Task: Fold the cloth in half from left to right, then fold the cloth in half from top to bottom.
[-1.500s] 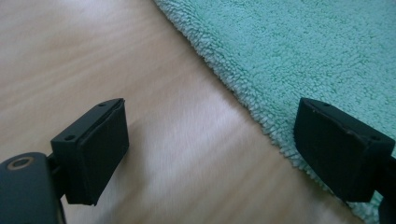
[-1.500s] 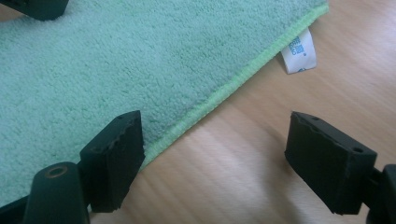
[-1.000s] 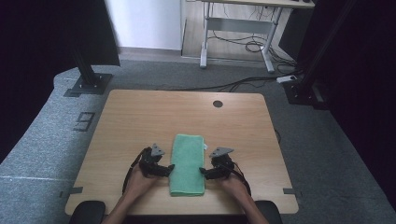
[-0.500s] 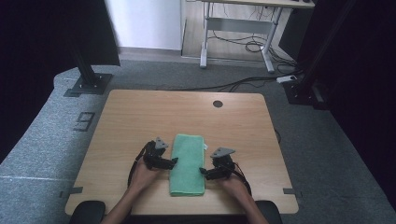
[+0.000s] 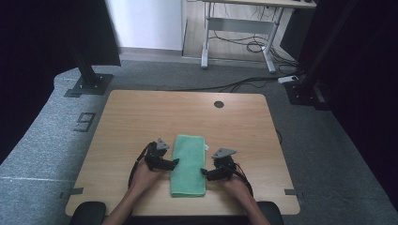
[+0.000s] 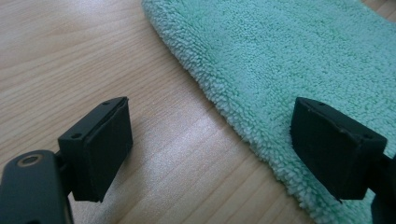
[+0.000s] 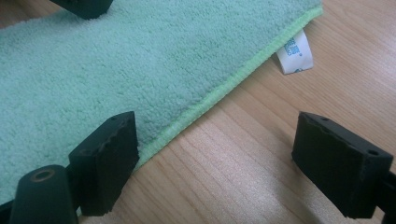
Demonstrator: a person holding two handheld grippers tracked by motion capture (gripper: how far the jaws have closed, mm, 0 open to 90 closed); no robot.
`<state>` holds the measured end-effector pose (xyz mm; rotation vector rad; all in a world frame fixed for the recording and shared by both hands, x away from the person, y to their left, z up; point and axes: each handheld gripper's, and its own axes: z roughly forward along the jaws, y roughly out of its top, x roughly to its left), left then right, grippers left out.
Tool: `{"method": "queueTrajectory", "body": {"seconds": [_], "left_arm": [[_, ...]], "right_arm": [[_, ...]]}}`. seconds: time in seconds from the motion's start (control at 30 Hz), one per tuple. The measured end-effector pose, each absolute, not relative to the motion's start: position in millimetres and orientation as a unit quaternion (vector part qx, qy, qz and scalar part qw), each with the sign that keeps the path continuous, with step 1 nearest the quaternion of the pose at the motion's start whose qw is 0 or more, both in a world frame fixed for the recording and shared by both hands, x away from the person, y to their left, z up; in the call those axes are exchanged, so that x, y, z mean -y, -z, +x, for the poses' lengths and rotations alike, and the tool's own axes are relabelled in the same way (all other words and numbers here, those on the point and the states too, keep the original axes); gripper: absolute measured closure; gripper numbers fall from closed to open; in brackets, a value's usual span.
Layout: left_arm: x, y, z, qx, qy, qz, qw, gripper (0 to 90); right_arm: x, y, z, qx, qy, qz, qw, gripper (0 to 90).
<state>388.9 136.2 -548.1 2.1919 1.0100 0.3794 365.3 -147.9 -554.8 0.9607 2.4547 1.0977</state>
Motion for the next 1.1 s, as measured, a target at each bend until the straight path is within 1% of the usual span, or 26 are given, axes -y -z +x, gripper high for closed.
{"method": "queueTrajectory", "body": {"seconds": [0.5, 0.83, 1.1], "left_arm": [[-136.1, 548.2, 388.2, -0.391, -0.146, 0.842, 0.343, 13.8], [-136.3, 548.3, 388.0, -0.392, -0.147, 0.841, 0.342, 13.3], [-136.4, 548.3, 388.0, -0.393, -0.147, 0.841, 0.341, 12.9]], "right_arm": [[147.3, 552.8, 367.8, -0.855, -0.374, 0.333, 0.135, 14.2], [151.0, 546.8, 372.9, -0.854, -0.380, 0.337, 0.113, 14.2], [153.7, 539.3, 378.9, -0.852, -0.385, 0.334, 0.118, 13.9]]}}
